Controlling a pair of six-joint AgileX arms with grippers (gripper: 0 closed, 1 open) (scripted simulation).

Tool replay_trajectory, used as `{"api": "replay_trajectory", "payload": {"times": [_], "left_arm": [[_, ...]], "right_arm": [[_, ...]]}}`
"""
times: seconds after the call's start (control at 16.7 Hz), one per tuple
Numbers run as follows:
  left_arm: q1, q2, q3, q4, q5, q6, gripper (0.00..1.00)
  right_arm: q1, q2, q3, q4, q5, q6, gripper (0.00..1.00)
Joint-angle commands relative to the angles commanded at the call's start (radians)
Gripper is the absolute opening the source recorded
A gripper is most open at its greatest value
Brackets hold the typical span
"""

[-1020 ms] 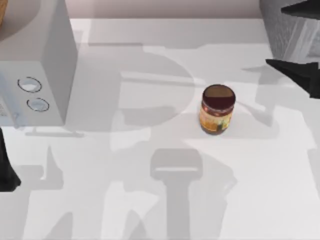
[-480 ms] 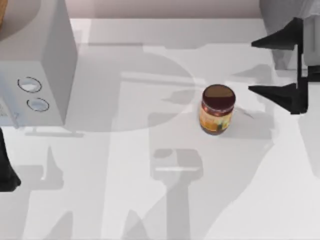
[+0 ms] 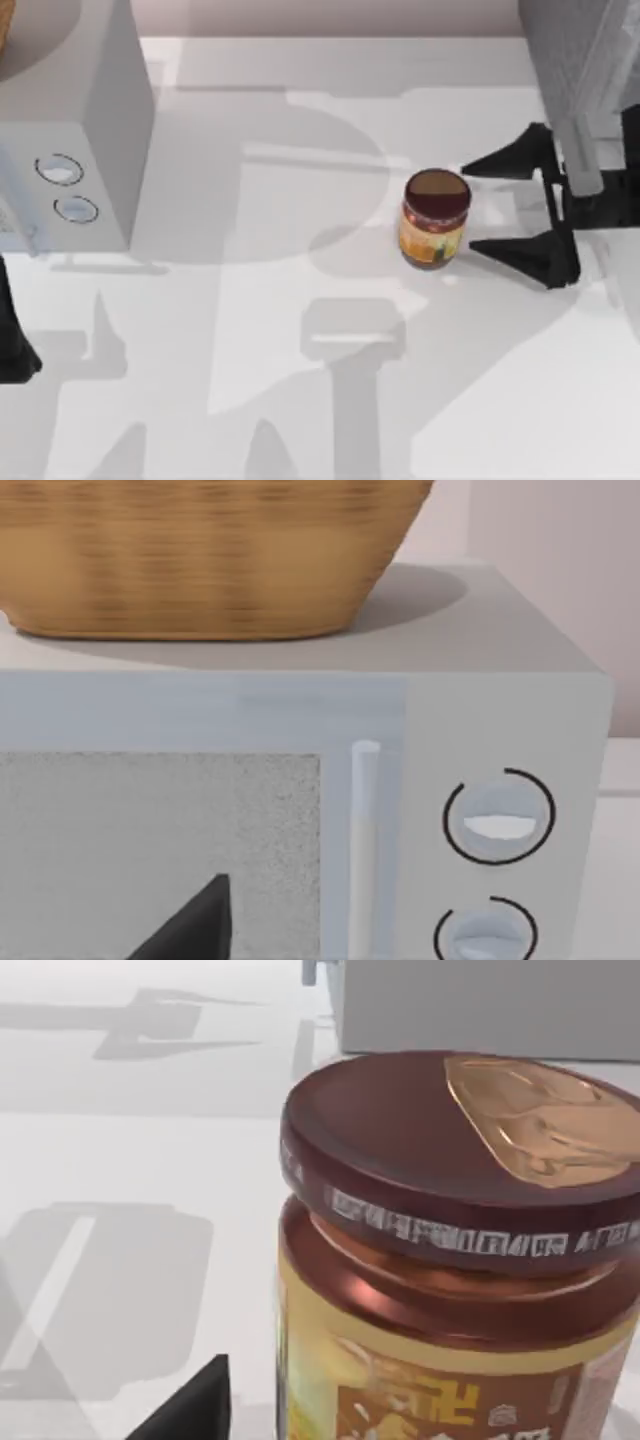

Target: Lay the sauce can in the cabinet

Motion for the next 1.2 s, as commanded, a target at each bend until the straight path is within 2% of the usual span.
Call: {"api": "replay_trajectory", "payload": {"times": [0.72, 0.9, 1.2], "left_arm": [[0.000, 0.000, 0.000, 0.000, 0.000, 0.000, 1.00], [0.000, 0.000, 0.000, 0.000, 0.000, 0.000, 1.00], [0.000, 0.000, 0.000, 0.000, 0.000, 0.000, 1.00]], "right_arm": [[0.008, 0.049, 0.004, 0.021, -0.016, 0.018, 1.00], [0.022, 0.068, -0.003, 0.151, -0.010, 0.120, 1.00], [0.066, 0.106, -0.048, 0.497, 0.019, 0.386, 1.00]]}}
